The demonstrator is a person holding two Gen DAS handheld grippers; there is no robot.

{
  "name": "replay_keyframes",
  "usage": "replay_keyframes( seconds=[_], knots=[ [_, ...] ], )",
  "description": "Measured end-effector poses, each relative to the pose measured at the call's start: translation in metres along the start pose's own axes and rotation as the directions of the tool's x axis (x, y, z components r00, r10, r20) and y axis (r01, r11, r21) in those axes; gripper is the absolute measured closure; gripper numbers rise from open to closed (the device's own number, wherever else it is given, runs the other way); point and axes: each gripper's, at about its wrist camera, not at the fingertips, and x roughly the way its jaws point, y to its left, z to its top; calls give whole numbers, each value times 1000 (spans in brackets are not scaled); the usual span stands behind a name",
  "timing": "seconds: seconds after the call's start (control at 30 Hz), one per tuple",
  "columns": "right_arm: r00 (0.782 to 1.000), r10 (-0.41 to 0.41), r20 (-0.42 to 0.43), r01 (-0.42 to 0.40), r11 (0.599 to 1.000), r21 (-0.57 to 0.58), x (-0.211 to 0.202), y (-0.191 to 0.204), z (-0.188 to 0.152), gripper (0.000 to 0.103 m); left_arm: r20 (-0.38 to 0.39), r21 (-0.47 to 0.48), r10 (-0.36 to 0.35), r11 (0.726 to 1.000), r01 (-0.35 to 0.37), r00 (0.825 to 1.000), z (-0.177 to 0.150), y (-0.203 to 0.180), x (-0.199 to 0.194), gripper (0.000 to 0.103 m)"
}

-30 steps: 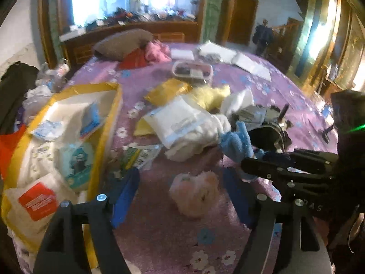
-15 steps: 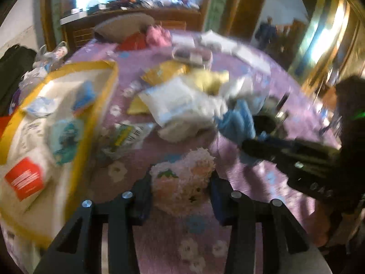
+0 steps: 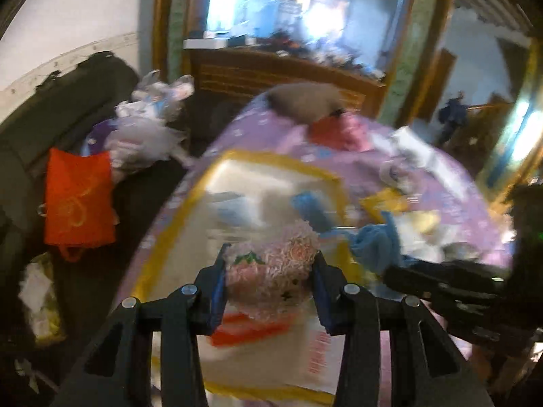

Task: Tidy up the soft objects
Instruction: 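Lower the teddy bear and blue cloth into the tray and open both tools, then grasp the white packet with the right tool while the left tool grasps the green-label bag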

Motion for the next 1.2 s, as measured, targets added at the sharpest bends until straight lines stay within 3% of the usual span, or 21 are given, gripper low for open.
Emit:
replay_keyframes(
  seconds=[0.17,0.23,0.3,0.37,0.47,0.5,0.53,0.57,0.6,0.7,0.83,0.97,1.1,1.2],
  knots=[
    [999,4,-48,-4,1000,0,44,9,10,75,-55,-9,38,999,-39,998,-6,18,27,61],
    [998,-1,-56,0,1000,-4,55,10,12,73,-63,-16,14,1000,-15,998,-8,21,32,60],
    [997,-13,-72,12,1000,-6,63,11,10,72,-64,-32,-9,999,7,998,-9,24,36,53],
    [996,-15,-85,15,1000,-3,68,9,7,69,-75,-39,-3,999,0,997,-11,26,38,40],
    [997,17,-78,-15,1000,17,58,8,7,64,-49,-63,-30,998,27,998,-11,28,27,30],
    [998,23,-56,-23,1000,9,47,9,8,57,-38,-64,-41,997,39,998,-9,26,22,28],
    [999,24,-28,-24,1000,-1,36,10,7,42,-9,-63,-51,997,51,999,-8,25,13,20],
    [1000,19,10,-19,1000,-9,22,11,6,32,8,-63,-47,997,47,999,-7,24,8,10],
    [999,9,44,-9,1000,-6,8,11,4,21,23,-67,-32,997,34,999,-6,22,2,9],
    [992,14,123,-15,1000,13,-36,4,-2,20,69,-56,-32,998,36,997,-6,7,-20,9],
    [982,-63,178,49,995,82,-86,-31,-22,17,93,22,-64,998,62,994,-9,-34,-44,9],
    [979,-157,129,135,977,163,-96,-75,-36,17,62,92,-125,989,119,990,-10,-76,-45,9],
    [987,-148,67,130,965,227,-85,-109,-38,17,-26,137,-153,978,155,988,-12,-106,-20,9],
    [992,-124,25,116,968,221,-66,-115,-32,18,-75,169,-114,978,125,991,-16,-115,-1,9]
  ],
)
